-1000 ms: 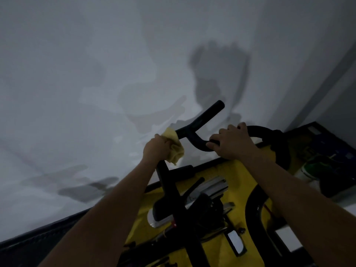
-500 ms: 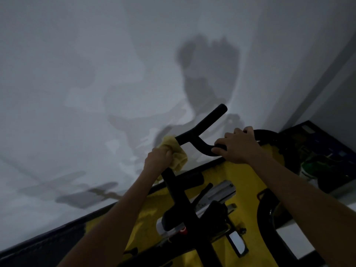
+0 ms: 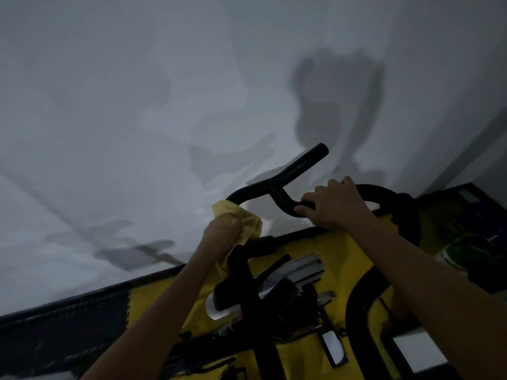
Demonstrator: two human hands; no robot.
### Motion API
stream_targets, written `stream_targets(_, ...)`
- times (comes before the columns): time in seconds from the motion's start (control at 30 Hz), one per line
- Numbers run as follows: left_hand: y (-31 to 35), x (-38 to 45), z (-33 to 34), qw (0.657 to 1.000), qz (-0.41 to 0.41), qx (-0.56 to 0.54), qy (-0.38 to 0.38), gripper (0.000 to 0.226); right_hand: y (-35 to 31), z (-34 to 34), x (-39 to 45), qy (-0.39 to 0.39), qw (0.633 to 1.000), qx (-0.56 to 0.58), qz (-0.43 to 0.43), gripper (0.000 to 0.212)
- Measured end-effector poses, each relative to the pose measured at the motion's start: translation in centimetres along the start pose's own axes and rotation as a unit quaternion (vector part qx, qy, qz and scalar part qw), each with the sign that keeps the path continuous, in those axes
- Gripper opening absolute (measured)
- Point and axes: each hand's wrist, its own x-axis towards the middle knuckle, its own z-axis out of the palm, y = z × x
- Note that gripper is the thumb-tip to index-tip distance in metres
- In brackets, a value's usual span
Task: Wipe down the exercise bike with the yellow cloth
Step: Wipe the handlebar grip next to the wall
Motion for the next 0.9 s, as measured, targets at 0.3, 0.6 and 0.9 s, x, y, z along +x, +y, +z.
stream_targets(0.3, 2.5, 8.1, -1.1, 0.979, 0.061, 0.194, 0.004, 0.055, 0.1, 0.5, 0.1, 0.016, 1.0, -0.017, -0.016, 0.058)
stream_targets(0.6, 4.4, 9.6, -0.8, 0.924, 0.223, 0.309, -0.017, 0.039, 0.2, 0.2, 0.2, 0.0, 1.0, -0.019, -0.01, 0.06)
stream_targets(0.9, 2.6, 5.7, -0.2, 0.979, 0.029, 0.195, 0.052, 0.038, 0.2, 0.1, 0.0, -0.004, 0.999, -0.032, -0.006, 0.061)
